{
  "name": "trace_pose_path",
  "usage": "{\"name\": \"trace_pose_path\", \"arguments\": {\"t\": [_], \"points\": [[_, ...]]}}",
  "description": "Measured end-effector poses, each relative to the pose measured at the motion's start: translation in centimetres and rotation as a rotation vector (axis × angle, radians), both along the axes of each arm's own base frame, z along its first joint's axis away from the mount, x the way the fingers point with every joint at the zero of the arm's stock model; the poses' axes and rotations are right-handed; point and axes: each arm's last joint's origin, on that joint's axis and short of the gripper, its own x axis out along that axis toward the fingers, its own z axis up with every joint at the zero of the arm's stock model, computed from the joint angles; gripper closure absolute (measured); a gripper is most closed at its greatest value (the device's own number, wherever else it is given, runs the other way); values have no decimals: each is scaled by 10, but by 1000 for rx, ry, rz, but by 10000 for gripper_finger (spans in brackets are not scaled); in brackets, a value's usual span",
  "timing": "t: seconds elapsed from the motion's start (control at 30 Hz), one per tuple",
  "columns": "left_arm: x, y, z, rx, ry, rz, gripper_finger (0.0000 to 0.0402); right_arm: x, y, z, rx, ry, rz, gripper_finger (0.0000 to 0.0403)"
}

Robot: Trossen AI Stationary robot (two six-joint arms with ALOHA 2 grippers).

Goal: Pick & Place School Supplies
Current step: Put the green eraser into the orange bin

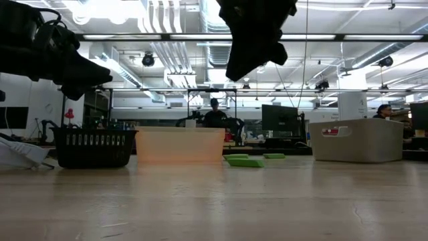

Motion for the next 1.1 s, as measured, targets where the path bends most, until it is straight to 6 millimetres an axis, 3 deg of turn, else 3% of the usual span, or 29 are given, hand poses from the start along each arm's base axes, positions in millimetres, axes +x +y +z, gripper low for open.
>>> {"name": "trace_pose_path", "arguments": {"t": [0.13, 0.4, 0.57, 1.1], "points": [[0, 0, 0, 0, 0, 0, 282, 7, -6, -3, 62, 38, -85, 293], [0, 0, 0, 0, 0, 0, 282, 15, -26, -33, 268, 190, -136, 227], [0, 0, 0, -1, 1, 0, 282, 17, -34, -44, 277, 234, -175, 232], [0, 0, 0, -1, 2, 0, 282, 26, -40, -30, 305, 129, -220, 239]]}}
